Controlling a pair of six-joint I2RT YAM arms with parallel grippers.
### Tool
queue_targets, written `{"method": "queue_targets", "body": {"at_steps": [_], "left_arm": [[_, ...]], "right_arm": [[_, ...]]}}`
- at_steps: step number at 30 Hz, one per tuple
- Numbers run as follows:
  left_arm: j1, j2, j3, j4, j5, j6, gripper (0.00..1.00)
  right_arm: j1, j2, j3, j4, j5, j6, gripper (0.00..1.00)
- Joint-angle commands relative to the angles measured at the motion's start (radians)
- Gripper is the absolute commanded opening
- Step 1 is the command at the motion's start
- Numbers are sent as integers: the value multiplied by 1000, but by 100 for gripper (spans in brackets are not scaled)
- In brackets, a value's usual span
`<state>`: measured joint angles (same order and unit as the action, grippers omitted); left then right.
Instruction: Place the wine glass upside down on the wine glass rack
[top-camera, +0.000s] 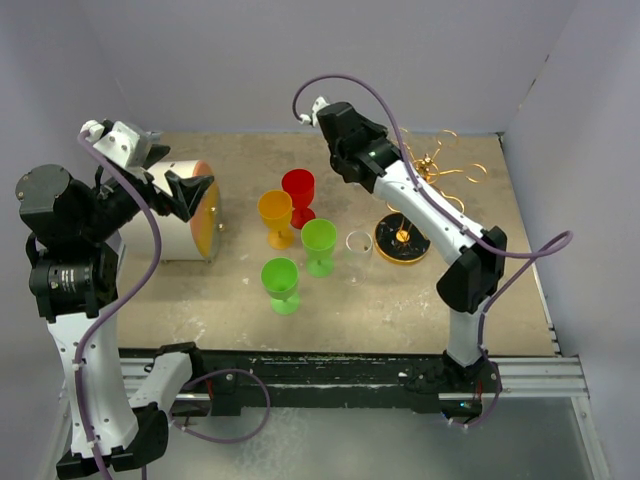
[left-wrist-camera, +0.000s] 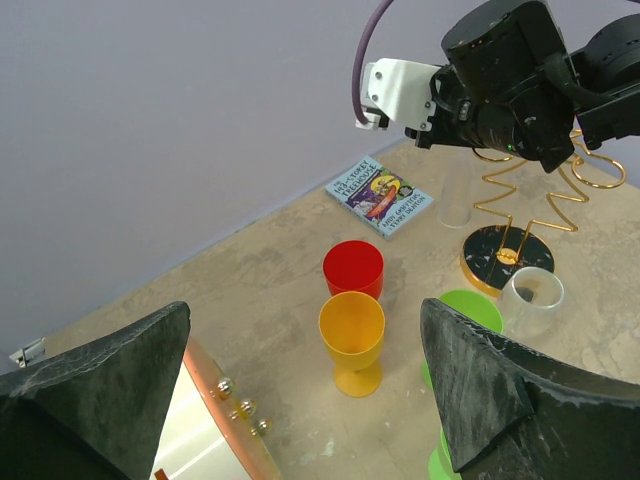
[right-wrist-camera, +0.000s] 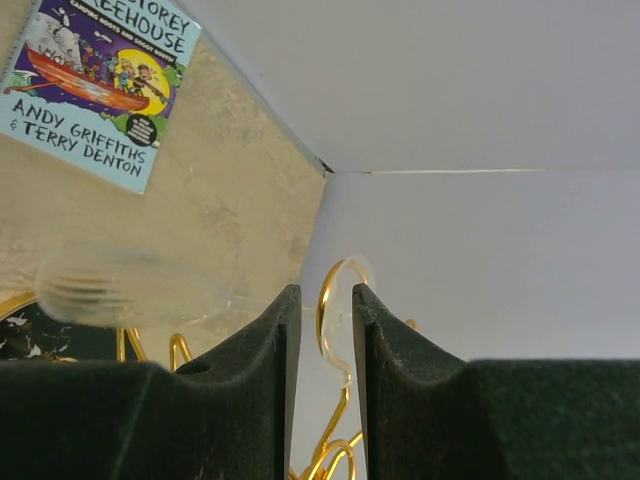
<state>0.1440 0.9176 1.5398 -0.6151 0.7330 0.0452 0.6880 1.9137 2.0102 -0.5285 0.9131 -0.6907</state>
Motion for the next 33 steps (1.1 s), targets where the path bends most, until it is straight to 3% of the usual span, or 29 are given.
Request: {"method": "queue_targets", "body": {"at_steps": [1, 12, 22, 26, 30, 33], "left_arm": [[11, -5, -7, 37, 12, -1, 99], [10, -1, -24, 39, -4, 17, 99], [-2, 114, 10, -130, -54, 161, 98], [-92, 145, 0, -197, -106, 252, 96], [-276, 169, -42, -243, -226, 339, 96], [-330, 189, -80, -272, -184, 375, 95]], "right_arm": [[10, -3, 47, -4, -15, 32, 32], [41, -33, 131, -60, -174, 93, 40], [47, -187, 145, -56, -568, 208, 47], [48, -313, 57, -23, -706, 274, 51], [41, -426, -22, -19, -772, 291, 57], [-16, -488, -47, -45, -861, 311, 61]]}}
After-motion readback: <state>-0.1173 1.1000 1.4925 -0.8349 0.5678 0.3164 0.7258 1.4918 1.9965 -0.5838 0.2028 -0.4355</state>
